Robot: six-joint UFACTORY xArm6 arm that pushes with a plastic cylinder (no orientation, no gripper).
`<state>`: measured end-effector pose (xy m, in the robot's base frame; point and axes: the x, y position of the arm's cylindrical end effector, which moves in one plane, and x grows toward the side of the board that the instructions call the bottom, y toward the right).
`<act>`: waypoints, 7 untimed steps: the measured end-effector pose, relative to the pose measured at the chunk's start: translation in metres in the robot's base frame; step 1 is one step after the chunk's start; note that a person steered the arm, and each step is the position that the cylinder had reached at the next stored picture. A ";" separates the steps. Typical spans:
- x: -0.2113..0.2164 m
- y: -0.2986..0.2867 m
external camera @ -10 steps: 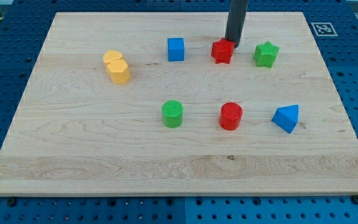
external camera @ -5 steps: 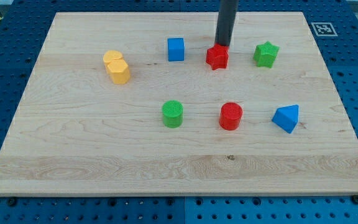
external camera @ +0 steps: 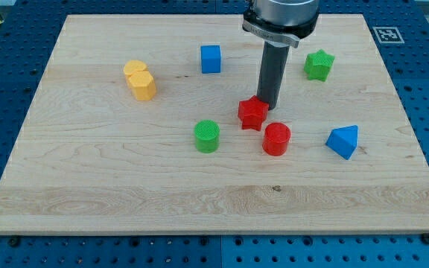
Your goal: Slide the red blocks to the bottom right of the green circle
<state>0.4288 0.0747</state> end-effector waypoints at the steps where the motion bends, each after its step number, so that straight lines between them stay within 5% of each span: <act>1: -0.005 -0.021; 3: -0.005 -0.061; 7: 0.043 -0.047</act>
<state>0.4717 0.0281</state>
